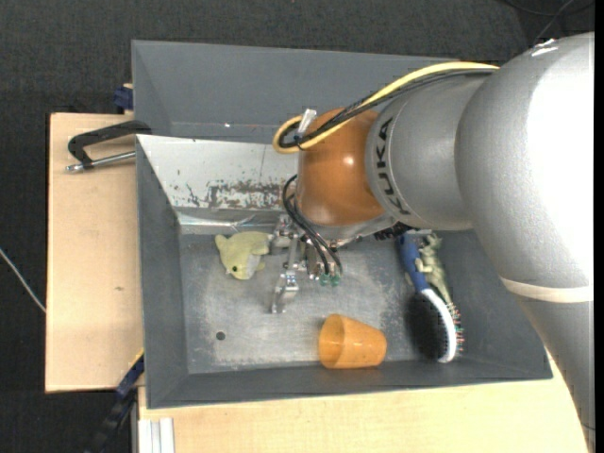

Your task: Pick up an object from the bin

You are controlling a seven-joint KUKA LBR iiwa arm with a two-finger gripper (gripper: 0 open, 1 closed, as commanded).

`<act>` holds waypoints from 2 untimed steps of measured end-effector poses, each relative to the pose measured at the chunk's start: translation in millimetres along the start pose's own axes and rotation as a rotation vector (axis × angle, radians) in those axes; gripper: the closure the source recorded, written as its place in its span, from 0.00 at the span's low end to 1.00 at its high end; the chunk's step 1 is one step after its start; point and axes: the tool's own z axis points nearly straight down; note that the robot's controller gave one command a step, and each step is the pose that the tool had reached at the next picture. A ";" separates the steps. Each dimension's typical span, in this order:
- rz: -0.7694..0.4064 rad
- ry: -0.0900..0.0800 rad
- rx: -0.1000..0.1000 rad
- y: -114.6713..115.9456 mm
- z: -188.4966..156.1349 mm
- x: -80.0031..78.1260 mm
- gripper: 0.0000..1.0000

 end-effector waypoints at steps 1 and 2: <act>0.110 -0.002 -0.004 37.3 -34.7 -25.9 0.00; 0.172 0.007 0.000 38.7 -25.8 -23.2 0.00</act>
Offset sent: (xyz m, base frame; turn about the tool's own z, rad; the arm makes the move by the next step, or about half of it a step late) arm 0.0241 0.0338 0.0322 0.1131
